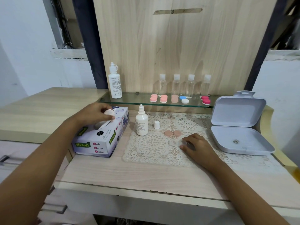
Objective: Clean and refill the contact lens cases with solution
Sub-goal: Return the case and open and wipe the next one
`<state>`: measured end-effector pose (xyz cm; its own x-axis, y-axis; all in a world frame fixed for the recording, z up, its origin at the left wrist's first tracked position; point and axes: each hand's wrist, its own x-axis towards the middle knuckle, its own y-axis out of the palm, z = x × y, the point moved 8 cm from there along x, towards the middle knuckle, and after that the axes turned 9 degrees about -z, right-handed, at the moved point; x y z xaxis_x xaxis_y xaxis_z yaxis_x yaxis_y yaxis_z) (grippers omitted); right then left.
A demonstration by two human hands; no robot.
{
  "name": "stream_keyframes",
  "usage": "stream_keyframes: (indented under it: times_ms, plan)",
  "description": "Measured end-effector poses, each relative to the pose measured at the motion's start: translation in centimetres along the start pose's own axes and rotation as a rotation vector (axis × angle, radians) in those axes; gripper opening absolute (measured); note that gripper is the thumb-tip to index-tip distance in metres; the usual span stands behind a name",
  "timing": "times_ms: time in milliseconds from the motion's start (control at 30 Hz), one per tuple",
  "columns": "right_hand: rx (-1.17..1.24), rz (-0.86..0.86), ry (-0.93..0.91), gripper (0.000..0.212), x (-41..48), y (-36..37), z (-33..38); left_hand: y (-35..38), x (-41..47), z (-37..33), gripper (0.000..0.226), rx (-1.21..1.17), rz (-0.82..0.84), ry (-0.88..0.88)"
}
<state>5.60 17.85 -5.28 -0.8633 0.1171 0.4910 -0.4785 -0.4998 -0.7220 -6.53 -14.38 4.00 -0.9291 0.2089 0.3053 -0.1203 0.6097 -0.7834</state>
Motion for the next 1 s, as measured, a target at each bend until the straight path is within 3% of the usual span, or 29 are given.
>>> stream_keyframes:
  times_ms: [67,133,433,600,767,1000]
  plan:
    - [-0.001,-0.004,-0.004,0.022,0.0,-0.1,0.0,0.8,-0.6,-0.2,0.02,0.065,0.096,-0.012]
    - [0.003,-0.005,-0.007,0.023,0.0,-0.1,0.1,1.0,-0.8,-0.3,0.02,0.159,0.093,-0.005]
    - [0.006,-0.001,0.005,0.022,-0.1,0.1,0.0,-2.4,-0.5,-1.0,0.021,-0.142,-0.316,0.025]
    - [0.002,0.0,0.006,0.022,0.0,0.1,-0.1,-4.1,-1.1,-3.3,0.015,-0.258,-0.43,0.101]
    - [-0.01,0.003,0.008,0.024,0.1,0.2,-0.2,-3.9,-2.2,-6.8,0.011,-0.351,-0.402,0.167]
    - [0.003,0.004,0.01,0.026,-0.2,0.1,0.0,2.4,-5.0,-11.2,0.008,-0.27,-0.133,0.234]
